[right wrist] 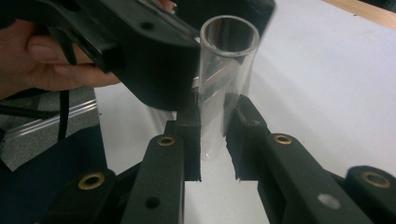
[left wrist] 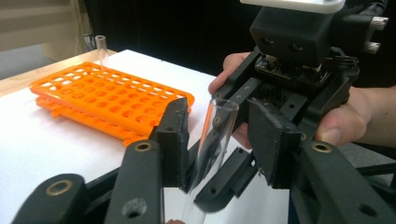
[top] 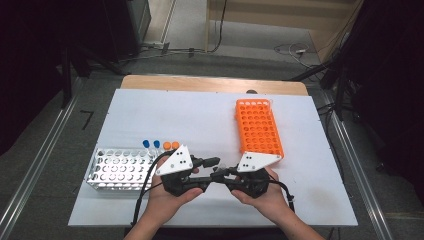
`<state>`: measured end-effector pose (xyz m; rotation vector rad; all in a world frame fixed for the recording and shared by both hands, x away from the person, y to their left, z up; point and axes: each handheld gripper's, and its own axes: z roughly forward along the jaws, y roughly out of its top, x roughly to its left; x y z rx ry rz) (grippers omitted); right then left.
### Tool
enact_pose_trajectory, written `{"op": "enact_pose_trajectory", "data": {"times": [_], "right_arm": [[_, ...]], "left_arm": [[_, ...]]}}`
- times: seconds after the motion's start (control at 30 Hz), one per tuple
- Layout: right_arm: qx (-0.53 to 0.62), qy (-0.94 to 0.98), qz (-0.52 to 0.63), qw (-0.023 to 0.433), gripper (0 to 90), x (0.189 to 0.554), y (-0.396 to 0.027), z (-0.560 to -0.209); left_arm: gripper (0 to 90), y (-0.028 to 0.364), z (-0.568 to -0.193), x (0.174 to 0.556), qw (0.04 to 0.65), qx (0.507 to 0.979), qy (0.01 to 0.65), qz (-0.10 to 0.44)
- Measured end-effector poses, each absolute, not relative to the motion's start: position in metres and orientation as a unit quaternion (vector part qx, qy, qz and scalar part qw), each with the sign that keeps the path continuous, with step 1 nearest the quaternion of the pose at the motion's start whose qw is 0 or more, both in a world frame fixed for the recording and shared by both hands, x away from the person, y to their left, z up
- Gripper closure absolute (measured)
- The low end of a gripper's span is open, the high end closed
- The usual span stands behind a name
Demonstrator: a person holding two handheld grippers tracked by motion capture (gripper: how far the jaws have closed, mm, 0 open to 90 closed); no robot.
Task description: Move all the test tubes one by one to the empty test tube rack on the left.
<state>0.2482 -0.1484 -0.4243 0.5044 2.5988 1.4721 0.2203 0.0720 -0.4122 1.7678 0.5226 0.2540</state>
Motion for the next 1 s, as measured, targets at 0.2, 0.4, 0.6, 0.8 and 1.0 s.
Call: {"op": "enact_pose_trajectory", "data": {"times": [0.2, 0.4, 0.6, 0.8, 1.0], "right_arm": [[0.158, 0.859, 0.484, 0.055, 73.9, 0.244, -0.145, -0.423], [0.159, 0.858, 0.485, 0.052, 73.8, 0.244, -0.145, -0.422], [0.163, 0.857, 0.486, 0.048, 73.6, 0.245, -0.146, -0.422], [0.154, 0.857, 0.489, 0.054, 63.1, 0.245, -0.147, -0.422], [0.157, 0.852, 0.496, 0.061, 31.6, 0.249, -0.153, -0.419]], "left_arm": [[67.3, 0.069, -0.414, 0.22, 0.592, 0.767, 0.222, 0.107], [73.3, 0.066, -0.414, 0.218, 0.583, 0.773, 0.217, 0.123], [76.1, 0.068, -0.413, 0.217, 0.582, 0.769, 0.221, 0.143], [76.2, 0.074, -0.411, 0.218, 0.583, 0.763, 0.231, 0.155], [76.2, 0.089, -0.405, 0.22, 0.59, 0.75, 0.249, 0.165]]}}
